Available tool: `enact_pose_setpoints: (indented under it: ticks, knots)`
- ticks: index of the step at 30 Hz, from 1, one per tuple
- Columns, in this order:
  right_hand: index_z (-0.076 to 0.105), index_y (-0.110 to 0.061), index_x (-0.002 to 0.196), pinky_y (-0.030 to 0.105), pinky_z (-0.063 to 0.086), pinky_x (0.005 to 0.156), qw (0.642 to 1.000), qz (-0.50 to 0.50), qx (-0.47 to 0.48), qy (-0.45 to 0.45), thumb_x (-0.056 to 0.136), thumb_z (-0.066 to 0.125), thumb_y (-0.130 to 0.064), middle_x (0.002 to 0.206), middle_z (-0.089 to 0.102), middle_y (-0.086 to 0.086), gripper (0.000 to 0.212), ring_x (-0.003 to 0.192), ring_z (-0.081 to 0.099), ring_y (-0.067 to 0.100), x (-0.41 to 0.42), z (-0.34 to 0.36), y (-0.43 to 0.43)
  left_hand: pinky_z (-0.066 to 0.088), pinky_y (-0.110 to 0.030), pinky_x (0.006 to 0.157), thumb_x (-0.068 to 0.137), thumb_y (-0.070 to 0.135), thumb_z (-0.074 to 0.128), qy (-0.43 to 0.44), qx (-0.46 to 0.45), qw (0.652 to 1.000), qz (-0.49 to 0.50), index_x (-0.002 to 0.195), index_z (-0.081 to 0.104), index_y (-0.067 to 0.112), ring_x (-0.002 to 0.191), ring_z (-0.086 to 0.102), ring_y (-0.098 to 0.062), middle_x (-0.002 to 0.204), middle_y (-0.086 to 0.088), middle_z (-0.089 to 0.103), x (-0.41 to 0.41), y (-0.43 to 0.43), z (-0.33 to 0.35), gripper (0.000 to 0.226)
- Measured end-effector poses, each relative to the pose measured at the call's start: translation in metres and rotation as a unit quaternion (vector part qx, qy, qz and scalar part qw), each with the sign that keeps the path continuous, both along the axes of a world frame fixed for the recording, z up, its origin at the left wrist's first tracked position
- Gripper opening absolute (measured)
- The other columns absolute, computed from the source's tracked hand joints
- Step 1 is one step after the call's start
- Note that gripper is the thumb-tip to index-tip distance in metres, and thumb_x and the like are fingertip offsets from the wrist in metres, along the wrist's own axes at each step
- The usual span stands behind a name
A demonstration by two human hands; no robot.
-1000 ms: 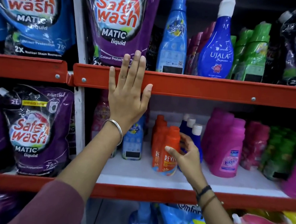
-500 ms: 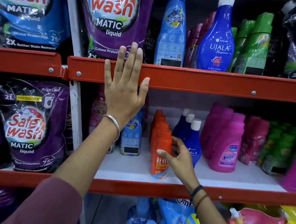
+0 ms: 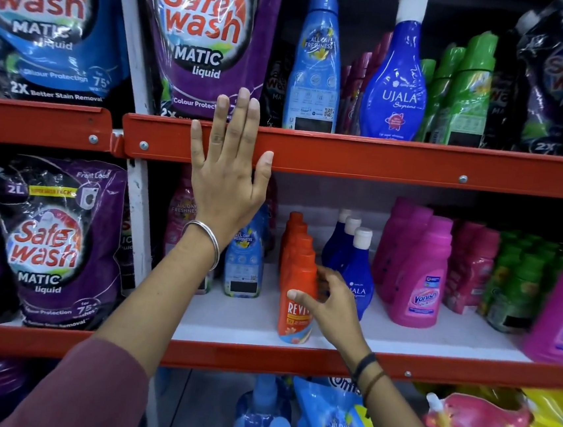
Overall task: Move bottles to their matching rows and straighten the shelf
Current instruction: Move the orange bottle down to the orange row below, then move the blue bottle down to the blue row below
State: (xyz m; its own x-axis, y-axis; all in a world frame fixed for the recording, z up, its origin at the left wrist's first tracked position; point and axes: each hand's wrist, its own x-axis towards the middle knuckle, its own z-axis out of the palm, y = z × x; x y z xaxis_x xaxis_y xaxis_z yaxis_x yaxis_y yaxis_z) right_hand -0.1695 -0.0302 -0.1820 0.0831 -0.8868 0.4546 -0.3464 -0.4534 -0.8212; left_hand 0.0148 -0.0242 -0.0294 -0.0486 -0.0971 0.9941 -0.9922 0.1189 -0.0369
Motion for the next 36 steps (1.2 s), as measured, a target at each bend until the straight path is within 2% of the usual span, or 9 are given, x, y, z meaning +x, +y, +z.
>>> enact_pose_setpoints:
  ticks: [3, 6, 11, 16, 18, 23, 27, 30, 36]
  knots:
    - [0.050, -0.017, 0.128, 0.034, 0.052, 0.094, 0.999, -0.030, -0.025, 0.029, 0.068, 0.077, -0.045, 0.121, 0.054, 0.000, 0.072, 0.109, 0.057, 0.016, -0.009, 0.002, 0.009, -0.001, -0.052, 0.118, 0.101, 0.039, 0.028, 0.012, 0.016, 1.000, -0.004, 0.153, 0.014, 0.013, 0.149, 0.009, -0.027, 0.162, -0.007, 0.018, -0.006, 0.004, 0.000, 0.060]
    - [0.056, -0.018, 0.118, 0.013, 0.049, 0.077, 0.990, -0.085, -0.112, 0.012, 0.073, 0.074, -0.043, 0.106, 0.057, -0.006, 0.054, 0.099, 0.059, 0.010, -0.024, 0.018, 0.027, -0.003, -0.051, 0.118, 0.101, 0.041, 0.029, -0.007, 0.026, 1.000, -0.008, 0.154, 0.012, 0.015, 0.150, 0.007, -0.026, 0.162, -0.005, 0.015, -0.021, 0.005, -0.001, 0.062]
    - [0.061, -0.022, 0.093, 0.030, 0.053, 0.066, 0.929, -0.149, -0.333, -0.060, 0.082, 0.067, -0.035, 0.086, 0.065, -0.001, 0.018, 0.079, 0.063, 0.012, -0.057, 0.094, 0.055, -0.005, -0.049, 0.118, 0.100, 0.043, 0.031, -0.012, 0.007, 1.000, 0.002, 0.154, 0.016, 0.016, 0.149, 0.004, -0.021, 0.162, -0.003, 0.018, -0.049, -0.002, 0.008, 0.062]
    - [0.063, -0.011, 0.100, 0.020, 0.050, 0.076, 0.880, -0.166, -0.434, -0.102, 0.086, 0.064, -0.024, 0.094, 0.063, 0.004, 0.020, 0.084, 0.059, 0.009, -0.075, 0.192, 0.046, -0.001, -0.048, 0.119, 0.101, 0.046, 0.026, -0.005, -0.024, 0.999, 0.027, 0.154, 0.015, 0.018, 0.148, -0.010, -0.010, 0.161, -0.002, 0.020, -0.055, -0.010, 0.011, 0.061]
    - [0.060, -0.008, 0.108, 0.017, 0.048, 0.082, 0.883, -0.158, -0.435, -0.077, 0.085, 0.064, -0.026, 0.101, 0.059, 0.003, 0.029, 0.089, 0.055, 0.005, -0.074, 0.226, 0.034, 0.001, -0.049, 0.119, 0.101, 0.047, 0.024, -0.008, -0.028, 0.999, 0.033, 0.154, 0.015, 0.019, 0.148, -0.011, -0.010, 0.161, -0.002, 0.019, -0.054, -0.012, 0.011, 0.061]
    - [0.048, -0.009, 0.125, 0.031, 0.041, 0.099, 0.938, -0.132, -0.320, -0.003, 0.084, 0.060, -0.047, 0.123, 0.055, 0.010, 0.058, 0.113, 0.052, 0.019, -0.061, 0.282, 0.006, 0.002, -0.050, 0.119, 0.100, 0.047, 0.025, -0.004, -0.032, 0.999, 0.042, 0.154, 0.015, 0.018, 0.149, -0.008, -0.012, 0.161, -0.003, 0.018, -0.055, -0.013, 0.010, 0.062]
    - [0.056, -0.009, 0.114, 0.026, 0.049, 0.080, 0.963, -0.093, -0.250, -0.031, 0.084, 0.063, -0.042, 0.104, 0.065, 0.005, 0.045, 0.086, 0.062, 0.013, -0.060, 0.297, -0.003, 0.002, -0.051, 0.119, 0.100, 0.047, 0.026, -0.001, -0.029, 0.999, 0.039, 0.154, 0.015, 0.018, 0.149, -0.007, -0.013, 0.161, -0.003, 0.018, -0.055, -0.013, 0.011, 0.063]
    - [0.063, -0.010, 0.109, 0.040, 0.056, 0.086, 0.961, -0.069, -0.255, -0.080, 0.077, 0.071, -0.034, 0.099, 0.070, 0.003, 0.041, 0.090, 0.067, 0.016, -0.067, 0.299, -0.001, 0.002, -0.051, 0.120, 0.099, 0.047, 0.026, -0.002, -0.029, 0.999, 0.040, 0.154, 0.014, 0.018, 0.149, -0.007, -0.013, 0.161, -0.003, 0.017, -0.055, -0.013, 0.012, 0.063]
    - [0.066, -0.013, 0.105, 0.031, 0.058, 0.080, 0.940, -0.031, -0.292, -0.173, 0.073, 0.077, -0.029, 0.095, 0.071, -0.003, 0.037, 0.089, 0.068, 0.012, -0.079, 0.292, 0.025, 0.002, -0.051, 0.120, 0.099, 0.047, 0.027, 0.004, -0.027, 0.999, 0.038, 0.154, 0.016, 0.018, 0.150, -0.006, -0.014, 0.161, -0.003, 0.019, -0.056, -0.013, 0.012, 0.063]
